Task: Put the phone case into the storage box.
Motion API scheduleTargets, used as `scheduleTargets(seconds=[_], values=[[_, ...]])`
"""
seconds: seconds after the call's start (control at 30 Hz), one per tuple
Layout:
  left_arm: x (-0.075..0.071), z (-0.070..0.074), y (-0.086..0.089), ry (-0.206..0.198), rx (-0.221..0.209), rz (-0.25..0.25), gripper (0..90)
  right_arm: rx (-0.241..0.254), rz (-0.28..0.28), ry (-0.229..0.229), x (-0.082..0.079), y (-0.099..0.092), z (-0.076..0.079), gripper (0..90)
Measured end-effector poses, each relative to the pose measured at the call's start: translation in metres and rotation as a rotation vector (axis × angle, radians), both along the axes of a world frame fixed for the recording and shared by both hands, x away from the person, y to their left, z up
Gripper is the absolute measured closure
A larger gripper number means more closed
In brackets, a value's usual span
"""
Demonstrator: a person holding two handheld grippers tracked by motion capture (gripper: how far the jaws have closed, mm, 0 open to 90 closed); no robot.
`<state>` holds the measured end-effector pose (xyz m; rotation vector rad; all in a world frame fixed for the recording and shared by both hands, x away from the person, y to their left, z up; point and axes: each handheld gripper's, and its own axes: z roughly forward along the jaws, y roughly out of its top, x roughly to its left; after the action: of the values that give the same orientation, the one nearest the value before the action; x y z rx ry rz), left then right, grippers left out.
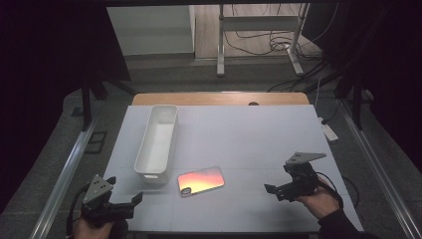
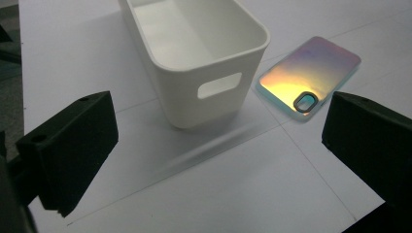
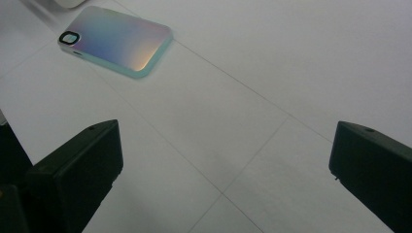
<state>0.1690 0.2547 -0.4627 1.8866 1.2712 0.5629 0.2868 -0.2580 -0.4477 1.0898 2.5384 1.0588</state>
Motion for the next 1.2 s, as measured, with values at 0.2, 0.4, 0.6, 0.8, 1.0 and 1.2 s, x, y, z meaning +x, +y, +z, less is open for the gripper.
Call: scheduleTargets(seconds=[0.2,0.4,0.6,0.8,1.0,1.2], values=[[0.000,0.000,0.000,-0.001,0.000,-0.002,0.2,-0.013,0.026,0.006,0.001,0.010,-0.001,0.0],[0.000,0.000,0.000,-0.001,-0.001,-0.002,0.2,-0.022,0.058,0.009,0.002,0.018,-0.002,0.0],[0.000,0.000,0.000,-0.001,0.001,-0.001,0.1,-0.031,0.088,0.018,0.004,0.027,-0.002,0.0],[0.000,0.000,0.000,0.001,-0.001,-0.003,0.1,-0.028,0.107,0.021,0.007,0.036,-0.002,0.0],[0.000,0.000,0.000,0.001,-0.001,-0.003,0.1,-0.026,0.130,0.027,0.010,0.046,-0.002,0.0],[0.000,0.000,0.000,0.000,-0.002,-0.005,0.1,-0.027,0.138,0.038,0.013,0.055,-0.004,0.0]])
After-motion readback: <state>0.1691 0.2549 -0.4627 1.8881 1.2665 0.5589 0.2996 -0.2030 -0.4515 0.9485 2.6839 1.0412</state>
